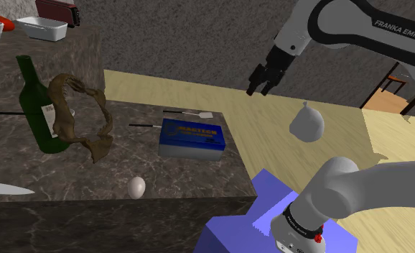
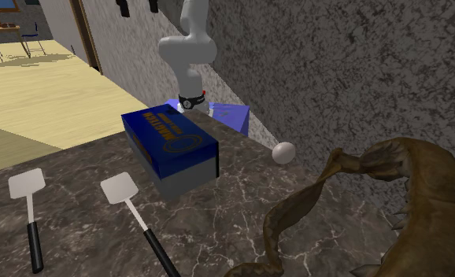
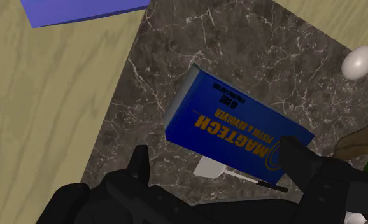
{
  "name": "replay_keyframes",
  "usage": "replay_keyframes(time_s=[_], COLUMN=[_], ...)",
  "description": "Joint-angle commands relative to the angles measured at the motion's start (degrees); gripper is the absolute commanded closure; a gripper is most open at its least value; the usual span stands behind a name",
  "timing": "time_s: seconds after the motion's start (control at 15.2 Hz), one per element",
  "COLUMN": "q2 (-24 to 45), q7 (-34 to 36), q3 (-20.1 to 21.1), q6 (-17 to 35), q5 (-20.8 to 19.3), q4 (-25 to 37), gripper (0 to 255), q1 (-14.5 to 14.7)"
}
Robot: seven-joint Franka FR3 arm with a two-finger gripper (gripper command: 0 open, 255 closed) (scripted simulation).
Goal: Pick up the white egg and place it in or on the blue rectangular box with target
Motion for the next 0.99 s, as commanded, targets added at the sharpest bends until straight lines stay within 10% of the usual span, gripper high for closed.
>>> replay_keyframes(time_s=[0.0,0.92], q2=[0.00,12.75], q7=[0.00,17.31], q3=[0.00,15.39], q6=[0.00,12.61], q5=[0.00,6.74], q4=[0.00,-3.13], gripper=[0,0], q1=[0.00,3.76])
